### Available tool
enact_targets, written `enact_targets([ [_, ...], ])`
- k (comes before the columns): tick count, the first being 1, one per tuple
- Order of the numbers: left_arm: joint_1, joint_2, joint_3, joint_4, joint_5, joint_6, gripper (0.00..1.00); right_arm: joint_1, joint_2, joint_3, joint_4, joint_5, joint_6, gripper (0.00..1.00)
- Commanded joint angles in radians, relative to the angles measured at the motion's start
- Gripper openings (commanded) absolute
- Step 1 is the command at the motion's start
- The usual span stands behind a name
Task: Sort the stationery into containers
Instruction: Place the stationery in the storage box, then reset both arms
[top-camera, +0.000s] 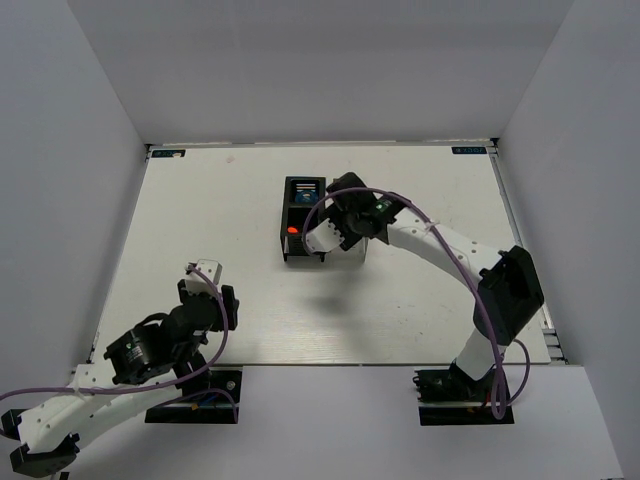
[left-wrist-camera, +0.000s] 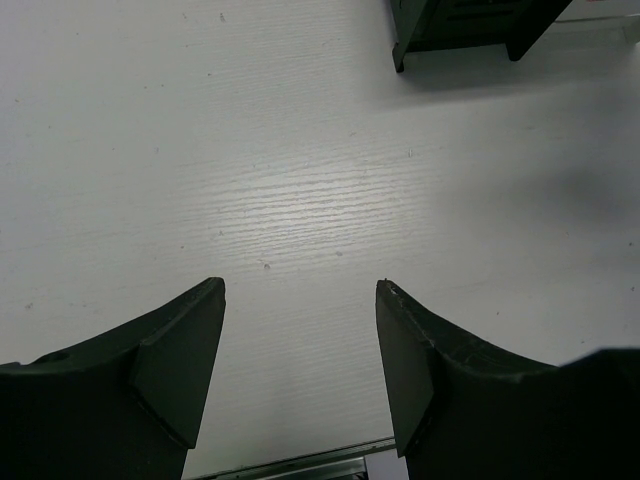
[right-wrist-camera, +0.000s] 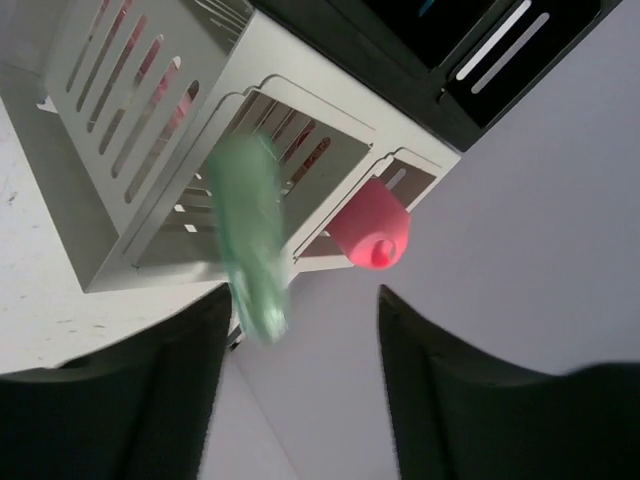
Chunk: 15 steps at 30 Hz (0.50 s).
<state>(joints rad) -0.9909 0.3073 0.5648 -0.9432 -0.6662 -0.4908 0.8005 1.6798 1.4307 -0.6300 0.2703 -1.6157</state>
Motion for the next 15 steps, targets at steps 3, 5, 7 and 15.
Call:
enact_targets([
  [3,0.001,-0.013,-0.008,0.001,0.002,0.001,0.72,0.014,0.023,0.091,-0.06,0.023,-0.003,0.68],
  [5,0.0,-0.008,-0.008,0.003,0.002,0.004,0.72,0.016,0.031,0.117,-0.086,0.023,0.029,0.65],
  [7,0.001,-0.01,-0.006,0.006,0.004,0.003,0.72,0.017,0.034,0.14,-0.08,0.02,0.062,0.56],
  [15,0.0,-0.005,-0.017,0.038,-0.009,0.032,0.0,-0.053,-0.106,0.287,-0.06,-0.055,1.284,0.36],
])
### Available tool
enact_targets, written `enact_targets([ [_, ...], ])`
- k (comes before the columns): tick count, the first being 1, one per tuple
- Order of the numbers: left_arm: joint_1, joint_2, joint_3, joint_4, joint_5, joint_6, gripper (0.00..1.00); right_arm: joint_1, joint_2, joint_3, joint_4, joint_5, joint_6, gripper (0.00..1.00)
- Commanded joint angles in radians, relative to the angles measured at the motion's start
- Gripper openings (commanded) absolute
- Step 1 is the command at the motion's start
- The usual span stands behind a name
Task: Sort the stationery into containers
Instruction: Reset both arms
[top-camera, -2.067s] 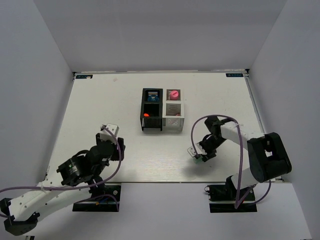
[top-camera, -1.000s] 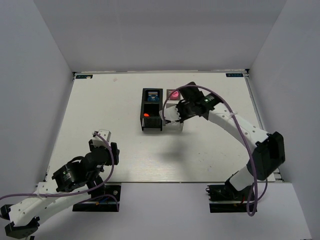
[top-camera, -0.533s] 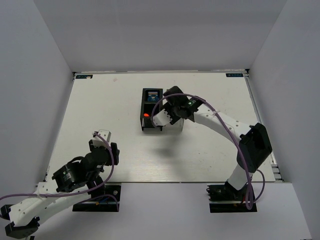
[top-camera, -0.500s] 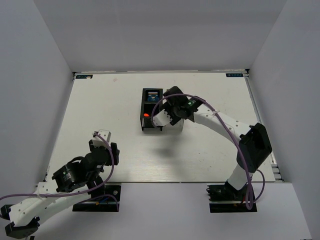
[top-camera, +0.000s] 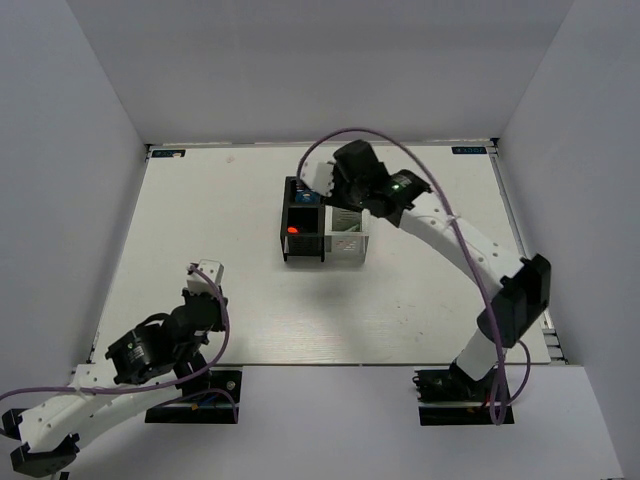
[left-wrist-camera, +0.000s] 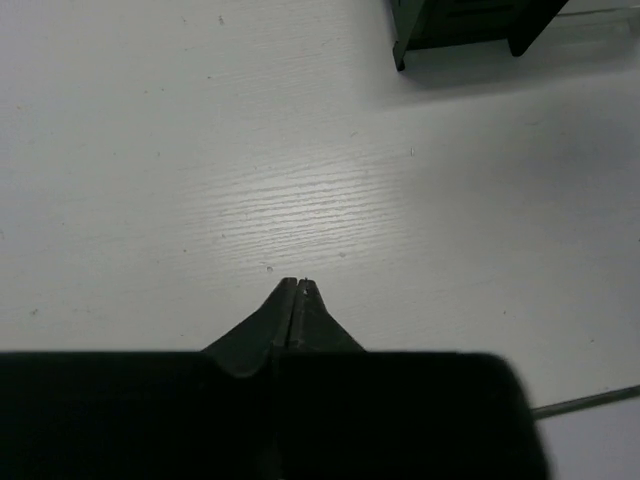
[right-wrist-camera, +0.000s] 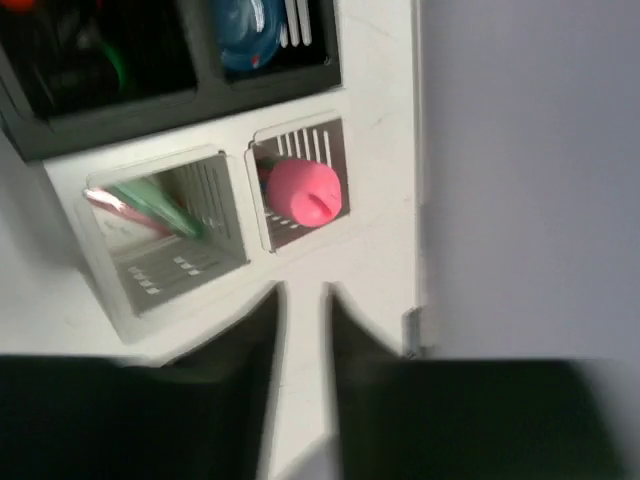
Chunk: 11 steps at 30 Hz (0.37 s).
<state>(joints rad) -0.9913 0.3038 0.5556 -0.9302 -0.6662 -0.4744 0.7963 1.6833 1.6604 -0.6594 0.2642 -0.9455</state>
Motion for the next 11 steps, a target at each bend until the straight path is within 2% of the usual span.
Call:
enact_targets([
  [1,-0.001,0.02,-0.008,0.031,-0.007,0.025,0.18,-0.072,-0.128,0.035,-0.054,-0.071,0.669,0.56],
  [2,-0.001,0.03,-0.005,0.033,-0.009,0.031,0.41,-0.08,-0.148,0.007,-0.066,-0.086,0.716,0.69],
  [3,-0.001,0.062,0.012,0.03,-0.009,0.034,0.66,-0.091,-0.224,-0.117,-0.066,-0.101,0.832,0.86],
  [4,-0.001,0.102,0.023,0.022,-0.009,0.034,0.92,-0.098,-0.252,-0.169,-0.028,-0.086,0.858,0.9],
  [5,-0.001,0.125,0.033,0.015,-0.007,0.031,0.99,-0.095,-0.299,-0.265,-0.002,-0.063,0.878,0.9],
  [6,0.0,0.176,0.067,-0.007,-0.003,0.03,1.0,-0.095,-0.341,-0.343,0.003,-0.018,0.916,0.9],
  [11,0.002,0.331,0.099,0.051,0.031,0.049,1.0,-0.1,-0.526,-0.573,0.07,-0.003,0.967,0.9],
])
